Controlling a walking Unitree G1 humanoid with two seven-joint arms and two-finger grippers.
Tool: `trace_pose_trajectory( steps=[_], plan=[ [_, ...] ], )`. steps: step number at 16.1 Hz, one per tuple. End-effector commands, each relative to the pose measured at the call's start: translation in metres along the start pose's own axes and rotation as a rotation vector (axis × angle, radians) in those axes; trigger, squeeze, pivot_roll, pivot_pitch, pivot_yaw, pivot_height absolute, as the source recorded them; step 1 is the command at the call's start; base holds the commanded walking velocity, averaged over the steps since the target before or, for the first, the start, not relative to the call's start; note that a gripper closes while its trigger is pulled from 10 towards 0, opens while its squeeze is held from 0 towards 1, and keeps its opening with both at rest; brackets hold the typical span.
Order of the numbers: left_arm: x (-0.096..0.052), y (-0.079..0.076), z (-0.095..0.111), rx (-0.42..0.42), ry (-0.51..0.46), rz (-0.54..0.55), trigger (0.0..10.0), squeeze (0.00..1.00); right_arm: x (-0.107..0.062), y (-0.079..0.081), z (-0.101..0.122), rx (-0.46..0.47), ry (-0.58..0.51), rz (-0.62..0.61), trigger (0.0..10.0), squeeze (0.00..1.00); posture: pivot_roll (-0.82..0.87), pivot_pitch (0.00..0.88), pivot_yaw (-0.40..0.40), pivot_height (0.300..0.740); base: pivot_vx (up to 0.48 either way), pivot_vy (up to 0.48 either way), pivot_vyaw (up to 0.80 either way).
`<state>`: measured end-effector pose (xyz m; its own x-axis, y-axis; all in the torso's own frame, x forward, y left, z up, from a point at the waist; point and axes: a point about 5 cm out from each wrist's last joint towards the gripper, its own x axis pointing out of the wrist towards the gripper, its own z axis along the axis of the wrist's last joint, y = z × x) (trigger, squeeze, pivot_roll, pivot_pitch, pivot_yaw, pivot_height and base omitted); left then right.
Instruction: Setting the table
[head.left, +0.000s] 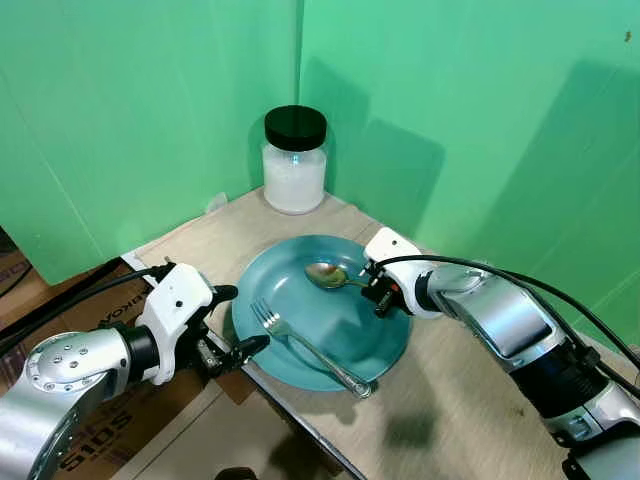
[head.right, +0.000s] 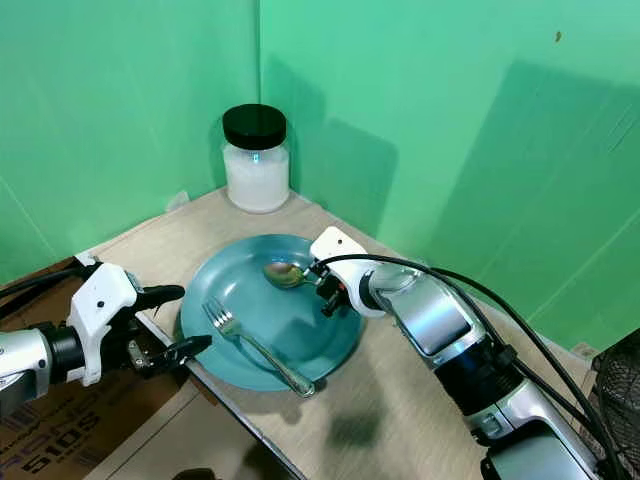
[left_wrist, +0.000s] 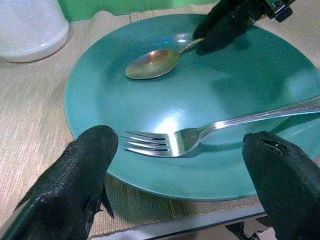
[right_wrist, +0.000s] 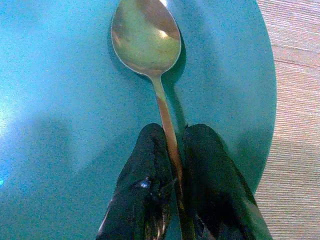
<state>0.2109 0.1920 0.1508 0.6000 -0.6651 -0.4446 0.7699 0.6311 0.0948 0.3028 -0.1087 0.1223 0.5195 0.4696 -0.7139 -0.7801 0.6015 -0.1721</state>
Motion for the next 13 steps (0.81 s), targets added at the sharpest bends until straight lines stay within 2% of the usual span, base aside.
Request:
trace_pose_trajectory(
  steps=[1, 6, 8, 10, 11, 13],
  plan=[
    [0.0, 0.001, 0.002, 0.023, 0.003, -0.007, 10.0, 0.0, -0.001, -0.003, 0.001, -0.018, 0.007, -0.014, 0.0, 0.0, 0.22, 0.0, -0.064, 0.74, 0.0, 0.0, 0.0],
    [-0.001, 0.001, 0.003, 0.025, 0.002, -0.022, 10.0, 0.0, -0.001, -0.003, 0.004, -0.018, -0.014, -0.004, 0.0, 0.0, 0.22, 0.0, -0.06, 0.74, 0.0, 0.0, 0.0],
    [-0.002, 0.001, 0.004, 0.031, 0.003, -0.023, 10.0, 0.0, -0.008, -0.005, 0.009, 0.026, -0.06, -0.001, 0.0, 0.0, 0.22, 0.0, -0.056, 0.74, 0.0, 0.0, 0.0],
    [-0.003, 0.004, 0.008, 0.042, -0.026, 0.006, 10.0, 0.0, -0.023, -0.011, 0.016, 0.092, -0.156, -0.008, 0.0, 0.0, 0.22, 0.0, -0.053, 0.74, 0.0, 0.0, 0.0],
    [-0.003, 0.006, 0.013, 0.058, -0.059, 0.052, 10.0, 0.0, -0.04, -0.014, 0.019, 0.134, -0.236, -0.017, 0.0, 0.0, 0.21, 0.0, -0.051, 0.74, 0.0, 0.0, 0.0],
    [-0.001, 0.005, 0.02, 0.078, -0.108, 0.141, 10.0, 0.0, -0.065, -0.011, 0.018, 0.181, -0.378, -0.033, 0.0, 0.0, 0.2, 0.0, -0.038, 0.74, 0.0, 0.0, 0.0]
  ],
)
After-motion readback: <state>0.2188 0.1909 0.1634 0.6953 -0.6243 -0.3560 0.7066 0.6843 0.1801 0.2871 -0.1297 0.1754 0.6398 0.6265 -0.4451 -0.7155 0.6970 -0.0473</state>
